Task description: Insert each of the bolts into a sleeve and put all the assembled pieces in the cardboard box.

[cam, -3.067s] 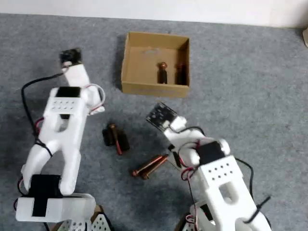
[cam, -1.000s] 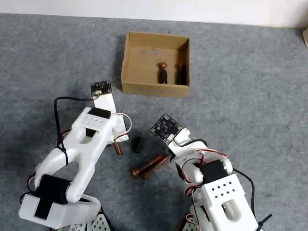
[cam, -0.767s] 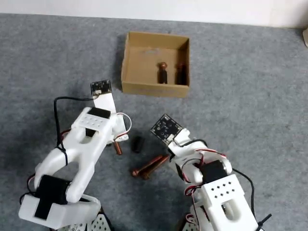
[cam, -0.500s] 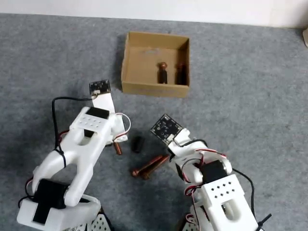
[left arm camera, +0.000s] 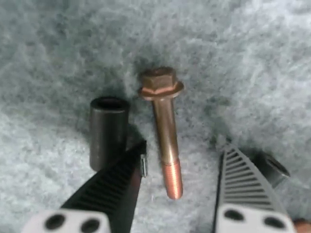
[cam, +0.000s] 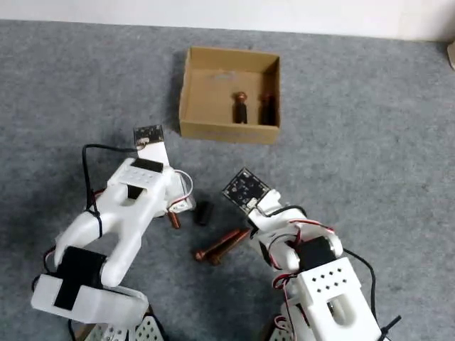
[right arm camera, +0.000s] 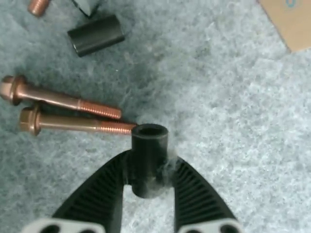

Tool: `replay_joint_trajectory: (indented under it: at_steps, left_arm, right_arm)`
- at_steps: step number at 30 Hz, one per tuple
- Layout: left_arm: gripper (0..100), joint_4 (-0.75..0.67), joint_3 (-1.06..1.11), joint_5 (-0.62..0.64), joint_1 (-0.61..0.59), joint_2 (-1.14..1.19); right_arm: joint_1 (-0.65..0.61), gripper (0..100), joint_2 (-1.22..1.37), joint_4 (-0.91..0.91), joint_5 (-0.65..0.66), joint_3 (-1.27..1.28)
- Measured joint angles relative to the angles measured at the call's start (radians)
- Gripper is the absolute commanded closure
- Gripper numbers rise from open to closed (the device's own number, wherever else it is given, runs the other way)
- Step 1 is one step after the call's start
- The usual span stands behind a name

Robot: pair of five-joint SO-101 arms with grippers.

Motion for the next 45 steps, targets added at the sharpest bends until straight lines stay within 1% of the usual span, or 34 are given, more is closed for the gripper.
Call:
replay_joint_trajectory:
  at_steps: [4, 17, 21, 28, 30, 32, 33, 34, 36, 38, 45]
  left_arm:
    - [77, -0.026, -0.002, 0.0, -0.021, 0.002]
    - [77, -0.037, -0.012, 0.0, -0.026, 0.008]
    - [77, -0.068, -0.012, 0.0, -0.029, 0.014]
    - [77, -0.126, -0.012, 0.0, -0.084, 0.015]
    - [80, -0.132, -0.012, 0.0, -0.091, 0.015]
    - [89, -0.133, -0.012, 0.0, -0.095, 0.015]
    - [96, -0.133, -0.012, 0.0, -0.095, 0.015]
    - [100, -0.133, -0.012, 0.003, -0.095, 0.015]
    - [97, -0.135, -0.014, 0.003, -0.095, 0.015]
    - [100, -0.138, -0.014, 0.002, -0.095, 0.015]
    - [100, -0.138, -0.014, 0.005, -0.074, 0.015]
  right_arm:
    - [0.0, 99.3, 0.0, 0.0, 0.0, 0.0]
    - [0.0, 99.3, 0.0, 0.0, 0.0, 0.0]
    - [0.0, 99.3, 0.0, 0.0, 0.0, 0.0]
    - [0.0, 99.3, 0.0, 0.0, 0.0, 0.0]
    - [0.0, 99.3, 0.0, 0.0, 0.0, 0.0]
    - [0.0, 99.3, 0.0, 0.0, 0.0, 0.0]
    - [0.0, 99.3, 0.0, 0.0, 0.0, 0.0]
    - [0.0, 99.3, 0.0, 0.0, 0.0, 0.0]
    - [0.0, 99.3, 0.0, 0.0, 0.0, 0.0]
    - [0.0, 99.3, 0.0, 0.0, 0.0, 0.0]
    - [0.0, 99.3, 0.0, 0.0, 0.0, 0.0]
